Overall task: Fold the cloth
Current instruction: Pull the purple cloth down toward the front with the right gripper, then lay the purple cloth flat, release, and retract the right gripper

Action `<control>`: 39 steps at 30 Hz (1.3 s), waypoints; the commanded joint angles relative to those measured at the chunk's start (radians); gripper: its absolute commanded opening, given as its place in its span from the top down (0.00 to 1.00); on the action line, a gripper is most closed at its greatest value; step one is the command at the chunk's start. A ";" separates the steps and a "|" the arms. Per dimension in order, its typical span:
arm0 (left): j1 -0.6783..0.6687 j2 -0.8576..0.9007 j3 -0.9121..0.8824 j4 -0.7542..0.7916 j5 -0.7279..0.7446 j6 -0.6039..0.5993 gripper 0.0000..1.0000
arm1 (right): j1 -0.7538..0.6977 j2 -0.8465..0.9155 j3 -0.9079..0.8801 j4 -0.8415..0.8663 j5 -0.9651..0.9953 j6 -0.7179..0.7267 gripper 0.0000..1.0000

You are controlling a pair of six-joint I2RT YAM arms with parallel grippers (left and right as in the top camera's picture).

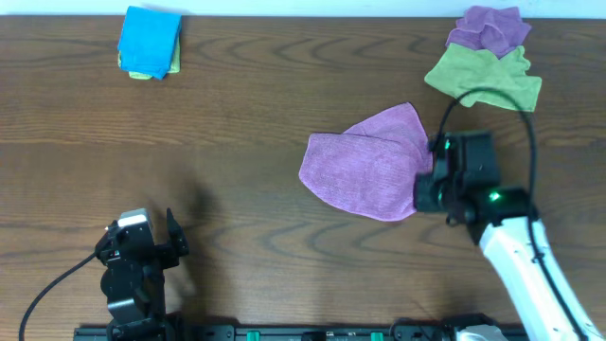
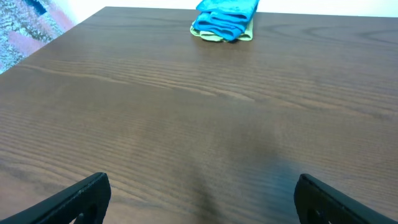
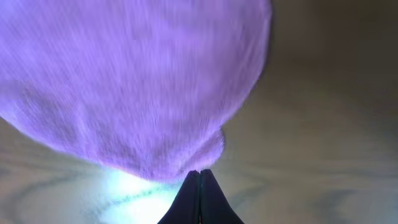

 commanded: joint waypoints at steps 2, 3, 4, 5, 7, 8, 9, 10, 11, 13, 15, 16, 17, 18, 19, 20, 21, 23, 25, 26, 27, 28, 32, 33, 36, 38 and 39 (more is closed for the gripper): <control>0.004 -0.006 -0.020 -0.004 -0.008 0.006 0.05 | 0.006 -0.011 -0.113 0.071 -0.053 0.037 0.99; 0.004 -0.006 -0.020 -0.004 -0.007 0.006 0.04 | 0.006 -0.011 -0.135 0.096 -0.053 0.037 0.99; 0.004 -0.006 -0.020 -0.004 -0.008 0.006 0.05 | 0.006 -0.010 -0.157 0.127 -0.053 0.037 0.99; 0.004 -0.006 -0.020 -0.004 -0.007 0.006 0.05 | 0.006 -0.006 -0.182 0.164 -0.053 0.036 0.99; 0.004 -0.006 -0.020 -0.003 -0.008 0.006 0.05 | 0.006 0.002 -0.217 0.220 -0.053 0.037 0.99; 0.004 -0.006 -0.020 -0.004 -0.008 0.006 0.04 | 0.006 0.010 -0.232 0.246 -0.053 0.036 0.99; 0.004 -0.006 -0.020 -0.004 -0.008 0.006 0.05 | 0.006 0.019 -0.243 0.271 -0.053 0.036 0.99; 0.004 -0.006 -0.020 -0.004 -0.008 0.006 0.05 | 0.006 0.030 -0.251 0.294 -0.052 0.036 0.99; 0.004 -0.006 -0.020 -0.004 -0.008 0.006 0.05 | 0.006 0.042 -0.255 0.315 -0.052 0.036 0.99; 0.004 -0.006 -0.020 -0.004 -0.008 0.006 0.05 | 0.005 0.081 -0.255 0.357 -0.047 0.035 0.99; 0.004 -0.006 -0.020 -0.004 -0.008 0.006 0.05 | 0.004 0.123 -0.255 0.393 -0.045 0.035 0.99; 0.004 -0.006 -0.020 -0.004 -0.008 0.006 0.05 | 0.005 0.147 -0.255 0.411 -0.045 0.035 0.99; 0.004 -0.006 -0.020 -0.004 -0.008 0.006 0.05 | 0.005 0.164 -0.255 0.423 -0.045 0.035 0.99; 0.004 -0.006 -0.020 -0.004 -0.007 0.006 0.05 | 0.005 0.185 -0.255 0.438 -0.045 0.035 0.99; 0.004 -0.006 -0.020 -0.004 -0.007 0.006 0.05 | 0.005 0.203 -0.255 0.452 -0.045 0.036 0.99; 0.004 -0.006 -0.020 -0.003 -0.008 0.006 0.05 | 0.005 0.220 -0.255 0.468 -0.045 0.037 0.99; 0.004 -0.006 -0.020 -0.004 -0.008 0.006 0.05 | 0.005 0.235 -0.255 0.481 -0.045 0.042 0.99; 0.004 -0.006 -0.020 -0.004 -0.008 0.006 0.05 | 0.005 0.253 -0.255 0.496 -0.045 0.047 0.99; 0.004 -0.006 -0.020 -0.004 -0.007 0.006 0.05 | 0.005 0.264 -0.254 0.491 -0.034 0.047 0.99; 0.004 -0.006 -0.020 -0.004 -0.007 0.006 0.05 | 0.005 0.266 -0.255 0.481 -0.021 0.049 0.99; 0.004 -0.006 -0.020 -0.004 -0.007 0.006 0.04 | 0.004 0.266 -0.254 0.459 -0.001 0.066 0.99; 0.004 -0.006 -0.020 -0.004 -0.007 0.006 0.05 | 0.003 0.266 -0.250 0.426 0.031 0.098 0.99; 0.004 -0.006 -0.020 -0.003 -0.008 0.006 0.05 | -0.015 0.266 -0.231 0.286 0.124 0.231 0.99; 0.004 -0.006 -0.020 -0.004 -0.008 0.006 0.05 | -0.020 0.266 -0.225 0.261 0.137 0.259 0.99; 0.004 -0.006 -0.020 -0.004 -0.008 0.006 0.05 | -0.040 0.266 -0.199 0.167 0.182 0.337 0.99; 0.004 -0.006 -0.020 -0.004 -0.008 0.006 0.05 | -0.047 0.266 -0.180 0.122 0.203 0.351 0.99; 0.004 -0.006 -0.020 -0.004 -0.007 0.006 0.05 | -0.048 0.266 -0.170 0.102 0.206 0.353 0.99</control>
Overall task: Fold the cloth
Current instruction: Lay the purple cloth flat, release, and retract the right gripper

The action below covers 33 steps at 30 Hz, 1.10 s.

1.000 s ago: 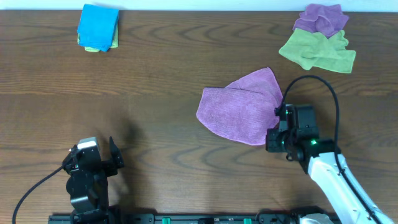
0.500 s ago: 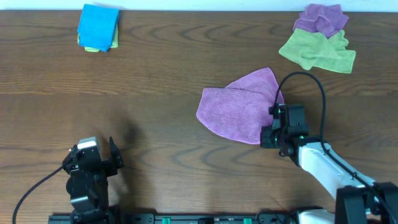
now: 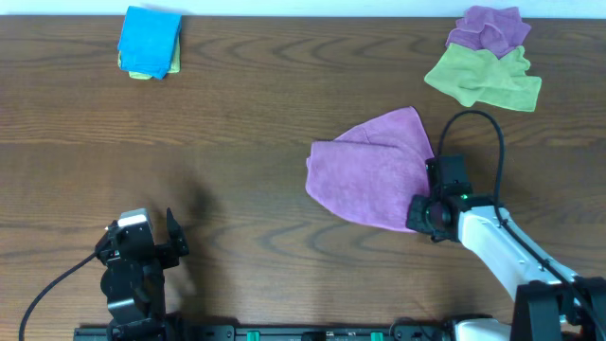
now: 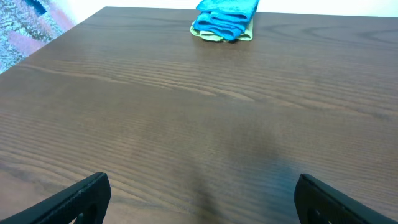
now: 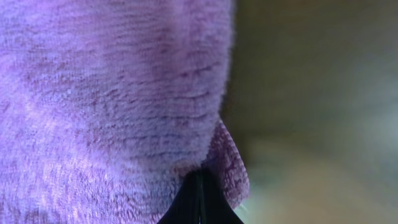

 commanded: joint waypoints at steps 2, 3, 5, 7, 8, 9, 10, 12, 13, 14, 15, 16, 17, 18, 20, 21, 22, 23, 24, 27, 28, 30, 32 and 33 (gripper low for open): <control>0.004 -0.006 -0.020 -0.004 -0.007 0.006 0.05 | -0.019 0.032 0.011 -0.085 0.101 0.082 0.99; 0.004 -0.006 -0.020 -0.004 -0.008 0.006 0.05 | -0.019 0.032 0.025 -0.112 0.115 0.097 0.99; 0.004 -0.006 -0.020 -0.004 -0.008 0.006 0.05 | -0.019 0.032 0.052 -0.169 0.163 0.134 0.99; 0.004 -0.006 -0.020 -0.004 -0.008 0.006 0.05 | -0.019 0.032 0.076 -0.204 0.201 0.148 0.99; 0.004 -0.006 -0.020 -0.004 -0.008 0.006 0.04 | -0.019 0.032 0.085 -0.215 0.214 0.148 0.99; 0.004 -0.006 -0.020 -0.004 -0.008 0.006 0.05 | -0.019 0.032 0.092 -0.225 0.226 0.159 0.99; 0.004 -0.006 -0.020 -0.004 -0.008 0.006 0.05 | -0.020 0.032 0.098 -0.239 0.236 0.179 0.99; 0.004 -0.006 -0.020 -0.004 -0.008 0.006 0.05 | -0.020 0.032 0.101 -0.245 0.232 0.189 0.99; 0.004 -0.006 -0.020 -0.004 -0.008 0.006 0.05 | -0.019 0.032 0.102 -0.245 0.231 0.189 0.99; 0.004 -0.006 -0.020 -0.004 -0.008 0.006 0.05 | -0.019 0.032 0.104 -0.246 0.231 0.189 0.99; 0.004 -0.006 -0.020 -0.003 -0.007 0.006 0.05 | -0.019 0.032 0.111 -0.253 0.232 0.189 0.99; 0.004 -0.006 -0.020 -0.004 -0.008 0.006 0.05 | -0.019 0.032 0.124 -0.264 0.231 0.189 0.99; 0.004 -0.006 -0.020 -0.004 -0.008 0.006 0.05 | -0.019 0.032 0.138 -0.278 0.232 0.189 0.99; 0.004 -0.006 -0.020 -0.004 -0.007 0.006 0.05 | -0.019 0.032 0.159 -0.296 0.232 0.188 0.99; 0.004 -0.006 -0.020 -0.004 -0.007 0.006 0.05 | -0.019 0.032 0.211 -0.337 0.232 0.188 0.99; 0.004 -0.006 -0.020 -0.004 -0.007 0.006 0.05 | -0.019 0.032 0.238 -0.363 0.232 0.188 0.99; 0.004 -0.006 -0.020 -0.004 -0.007 0.006 0.05 | -0.019 0.032 0.267 -0.385 0.233 0.188 0.99; 0.004 -0.006 -0.020 -0.003 -0.008 0.006 0.05 | -0.019 0.032 0.283 -0.397 0.235 0.188 0.99; 0.004 -0.006 -0.020 -0.004 -0.007 0.006 0.05 | -0.019 0.032 0.303 -0.412 0.237 0.188 0.99; 0.004 -0.006 -0.020 -0.004 -0.008 0.006 0.04 | -0.019 0.032 0.361 -0.456 0.251 0.188 0.99; 0.004 -0.006 -0.020 -0.004 -0.008 0.006 0.05 | -0.019 0.032 0.378 -0.468 0.256 0.188 0.99; 0.004 -0.006 -0.020 -0.003 -0.008 0.006 0.05 | -0.019 0.032 0.419 -0.478 0.258 0.183 0.99; 0.004 -0.006 -0.020 -0.004 -0.008 0.006 0.04 | -0.019 0.032 0.454 -0.479 0.257 0.165 0.99; 0.004 -0.006 -0.020 -0.004 -0.008 0.006 0.04 | -0.019 0.031 0.477 -0.480 0.256 0.142 0.99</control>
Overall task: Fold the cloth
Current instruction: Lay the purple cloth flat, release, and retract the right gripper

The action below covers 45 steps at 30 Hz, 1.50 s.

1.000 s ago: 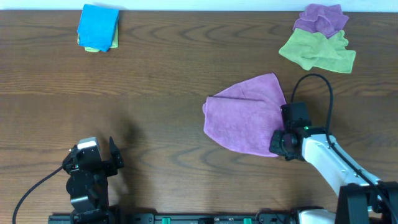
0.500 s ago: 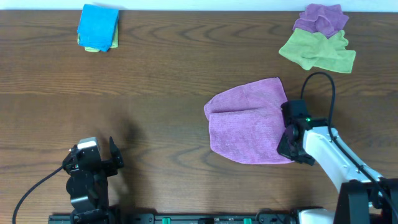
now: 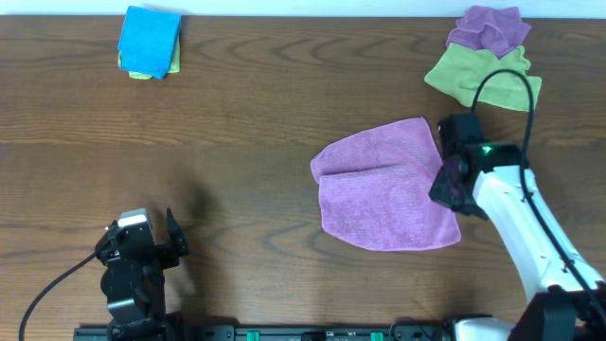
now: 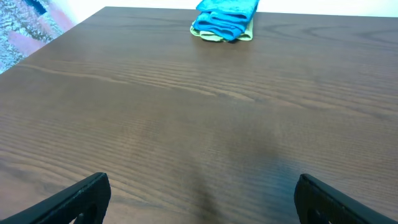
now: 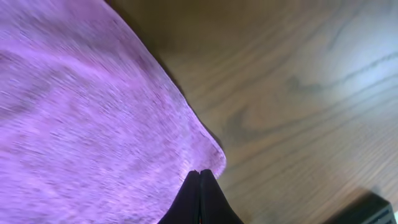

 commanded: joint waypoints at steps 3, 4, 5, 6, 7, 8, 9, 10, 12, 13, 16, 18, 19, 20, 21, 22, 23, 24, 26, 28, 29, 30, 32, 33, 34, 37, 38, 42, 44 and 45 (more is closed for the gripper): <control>0.004 -0.006 -0.020 -0.004 -0.007 0.006 0.05 | -0.007 -0.014 0.113 -0.011 -0.011 -0.098 0.99; 0.004 -0.006 -0.020 -0.004 -0.008 0.006 0.05 | -0.007 -0.029 0.129 -0.010 -0.039 -0.126 0.99; 0.004 -0.006 -0.020 -0.004 -0.007 0.006 0.05 | -0.007 -0.047 0.137 -0.003 -0.070 -0.156 0.99; 0.004 -0.006 -0.020 -0.004 -0.008 0.006 0.05 | -0.007 -0.076 0.139 0.011 -0.113 -0.200 0.99; 0.004 -0.006 -0.020 -0.004 -0.008 0.006 0.05 | -0.007 -0.106 0.138 0.021 -0.149 -0.235 0.99; 0.004 -0.006 -0.020 -0.004 -0.007 0.006 0.05 | -0.006 -0.144 0.138 0.029 -0.186 -0.274 0.99; 0.004 -0.006 -0.020 -0.004 -0.008 0.006 0.05 | -0.006 -0.195 0.138 0.031 -0.218 -0.309 0.98; 0.004 -0.006 -0.020 -0.004 -0.008 0.006 0.05 | -0.006 -0.258 0.137 0.028 -0.240 -0.330 0.98; 0.004 -0.006 -0.020 -0.004 -0.008 0.006 0.04 | -0.006 -0.375 0.137 0.014 -0.271 -0.360 0.98; 0.004 -0.006 -0.020 -0.004 -0.008 0.006 0.05 | -0.006 -0.422 0.136 0.005 -0.294 -0.374 0.98; 0.004 -0.006 -0.020 -0.004 -0.008 0.006 0.05 | -0.006 -0.536 0.133 -0.040 -0.387 -0.396 0.98; 0.004 -0.006 -0.020 -0.003 -0.008 0.006 0.05 | -0.005 -0.594 0.129 -0.082 -0.432 -0.400 0.98; 0.004 -0.006 -0.020 -0.004 -0.007 0.006 0.05 | 0.000 -0.616 0.127 -0.104 -0.439 -0.407 0.99; 0.004 -0.006 -0.020 -0.004 -0.007 0.006 0.05 | 0.010 -0.635 0.124 -0.124 -0.441 -0.411 0.99; 0.004 -0.006 -0.020 -0.004 -0.008 0.006 0.05 | 0.019 -0.649 0.120 -0.142 -0.441 -0.411 0.98; 0.004 -0.006 -0.020 -0.004 -0.008 0.006 0.05 | 0.029 -0.661 0.117 -0.157 -0.441 -0.411 0.98; 0.004 -0.006 -0.020 -0.004 -0.008 0.006 0.05 | 0.037 -0.671 0.114 -0.172 -0.446 -0.412 0.98; 0.004 -0.006 -0.020 -0.004 -0.007 0.006 0.05 | 0.045 -0.681 0.108 -0.189 -0.463 -0.422 0.98; 0.004 -0.006 -0.020 -0.004 -0.008 0.006 0.05 | 0.048 -0.689 0.103 -0.212 -0.503 -0.450 0.90; 0.004 -0.006 -0.020 -0.004 -0.007 0.006 0.05 | 0.048 -0.689 0.103 -0.239 -0.520 -0.476 0.79; 0.004 -0.006 -0.020 -0.004 -0.008 0.006 0.05 | 0.048 -0.689 0.103 -0.254 -0.520 -0.484 0.69; 0.004 -0.006 -0.020 -0.003 -0.008 0.006 0.05 | 0.048 -0.689 0.103 -0.264 -0.520 -0.492 0.62; 0.004 -0.006 -0.020 0.012 -0.006 0.006 0.05 | 0.048 -0.689 0.103 -0.285 -0.519 -0.511 0.51; 0.003 -0.006 -0.020 0.026 0.004 -0.010 0.04 | 0.048 -0.689 0.103 -0.293 -0.520 -0.520 0.44; 0.002 -0.006 -0.020 0.037 0.039 -0.057 0.05 | 0.048 -0.689 0.103 -0.299 -0.519 -0.526 0.41; 0.001 -0.006 -0.020 0.045 0.256 -0.428 0.05 | 0.048 -0.689 0.103 -0.301 -0.519 -0.534 0.37; 0.001 -0.006 -0.020 0.027 0.322 -0.542 0.05 | 0.048 -0.689 0.103 -0.298 -0.519 -0.534 0.37; 0.001 -0.005 -0.020 0.000 0.465 -0.800 0.05 | 0.048 -0.689 0.103 -0.294 -0.473 -0.553 0.36; 0.001 -0.005 -0.020 0.007 0.427 -0.837 0.05 | 0.048 -0.689 0.103 -0.290 -0.454 -0.553 0.34; 0.001 -0.005 -0.020 0.023 0.424 -0.882 0.05 | 0.048 -0.689 0.103 -0.284 -0.451 -0.554 0.33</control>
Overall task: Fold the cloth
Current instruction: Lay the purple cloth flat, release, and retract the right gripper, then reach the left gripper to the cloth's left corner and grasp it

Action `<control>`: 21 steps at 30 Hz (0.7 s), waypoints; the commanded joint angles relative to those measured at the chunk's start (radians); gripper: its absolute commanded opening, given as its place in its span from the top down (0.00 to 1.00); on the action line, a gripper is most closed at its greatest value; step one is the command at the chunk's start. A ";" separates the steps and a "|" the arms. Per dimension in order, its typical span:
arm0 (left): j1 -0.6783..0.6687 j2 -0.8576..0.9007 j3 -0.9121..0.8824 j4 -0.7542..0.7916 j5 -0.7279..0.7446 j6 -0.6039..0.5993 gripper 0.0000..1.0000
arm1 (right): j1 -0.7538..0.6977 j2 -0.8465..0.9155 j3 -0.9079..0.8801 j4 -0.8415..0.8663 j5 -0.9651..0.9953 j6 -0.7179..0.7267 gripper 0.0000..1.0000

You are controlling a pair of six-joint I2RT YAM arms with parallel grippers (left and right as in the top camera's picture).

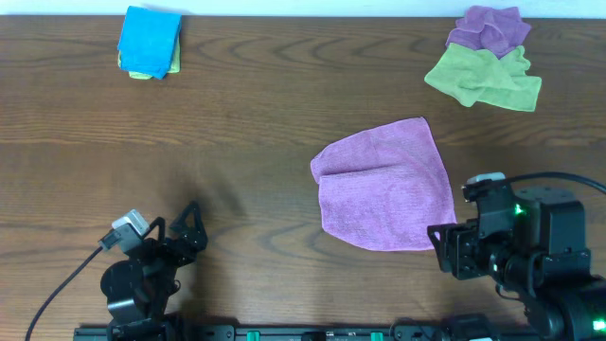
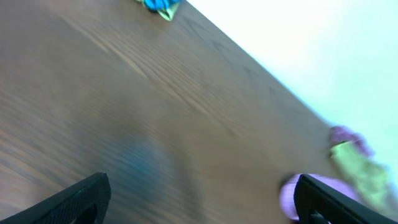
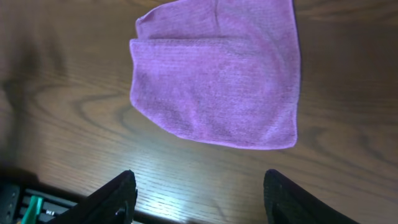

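Note:
A purple cloth (image 1: 383,194) lies flat right of the table's middle, its left part folded over into a second layer; the right wrist view shows the cloth (image 3: 217,81) whole, the left wrist view only a sliver of it (image 2: 287,194). My right gripper (image 1: 454,248) stands open near the front edge, just beyond the cloth's near right corner, with nothing between its fingers (image 3: 205,199). My left gripper (image 1: 185,239) is open at the front left, far from the cloth, and holds nothing (image 2: 199,199).
A folded blue cloth on a green one (image 1: 149,43) lies at the back left. A crumpled purple cloth (image 1: 489,28) and a green cloth (image 1: 483,76) lie at the back right. The table's front edge (image 3: 74,199) is close under the right gripper.
My right gripper let go of the cloth's right corner, opened and moved back toward the front edge. The left gripper has turned to face right. The cloth lies where it was.
My right gripper was shut on the near right edge of the rumpled purple cloth, then lower at its corner. Then the cloth lay spread toward the right with the gripper still shut on it. Now the cloth is released and both grippers are open.

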 commanded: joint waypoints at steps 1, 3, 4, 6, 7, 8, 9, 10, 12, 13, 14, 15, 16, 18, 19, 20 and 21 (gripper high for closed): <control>0.002 -0.005 -0.018 0.022 0.081 -0.206 0.05 | 0.006 -0.006 -0.007 0.013 0.029 -0.037 0.33; 0.001 -0.005 -0.018 0.054 0.143 -0.179 0.05 | 0.006 -0.006 -0.007 0.023 0.030 -0.054 0.32; 0.001 -0.005 -0.018 0.086 0.192 -0.138 0.05 | 0.006 -0.005 -0.007 0.029 0.031 -0.061 0.32; -0.001 -0.003 -0.018 0.131 0.260 -0.087 0.02 | 0.006 -0.006 -0.007 0.042 0.046 -0.063 0.32; -0.007 0.002 -0.018 0.148 0.267 -0.084 0.00 | 0.006 -0.005 -0.007 0.050 0.063 -0.063 0.33; -0.017 0.010 -0.018 0.163 0.267 -0.084 0.00 | 0.006 -0.005 -0.007 0.058 0.077 -0.063 0.33; -0.033 0.023 -0.018 0.182 0.266 -0.073 0.00 | 0.006 -0.005 -0.007 0.067 0.090 -0.063 0.33; -0.055 0.043 -0.018 0.206 0.261 -0.058 0.00 | 0.006 -0.005 -0.007 0.076 0.093 -0.068 0.32; -0.105 0.098 -0.018 0.260 0.237 -0.040 0.00 | 0.006 -0.005 -0.007 0.091 0.093 -0.071 0.32; -0.129 0.130 -0.018 0.284 0.223 -0.037 0.00 | 0.004 -0.005 -0.007 0.097 0.093 -0.070 0.32; -0.154 0.164 -0.018 0.309 0.208 -0.030 0.00 | 0.001 -0.005 -0.007 0.100 0.093 -0.070 0.32; -0.187 0.211 -0.018 0.343 0.196 -0.015 0.05 | -0.002 -0.005 -0.007 0.102 0.093 -0.070 0.32; -0.215 0.254 -0.017 0.375 0.184 -0.008 0.05 | -0.005 -0.005 -0.007 0.102 0.093 -0.070 0.33; -0.273 0.352 -0.013 0.458 0.155 0.018 0.05 | -0.009 -0.005 -0.007 0.099 0.093 -0.070 0.33; -0.304 0.412 -0.003 0.495 0.133 0.030 0.05 | -0.011 -0.005 -0.007 0.096 0.093 -0.070 0.33; -0.327 0.462 0.008 0.518 0.114 0.039 0.05 | -0.011 -0.005 -0.007 0.093 0.093 -0.070 0.33; -0.354 0.521 0.027 0.538 0.097 0.058 0.05 | -0.011 -0.005 -0.007 0.089 0.092 -0.070 0.33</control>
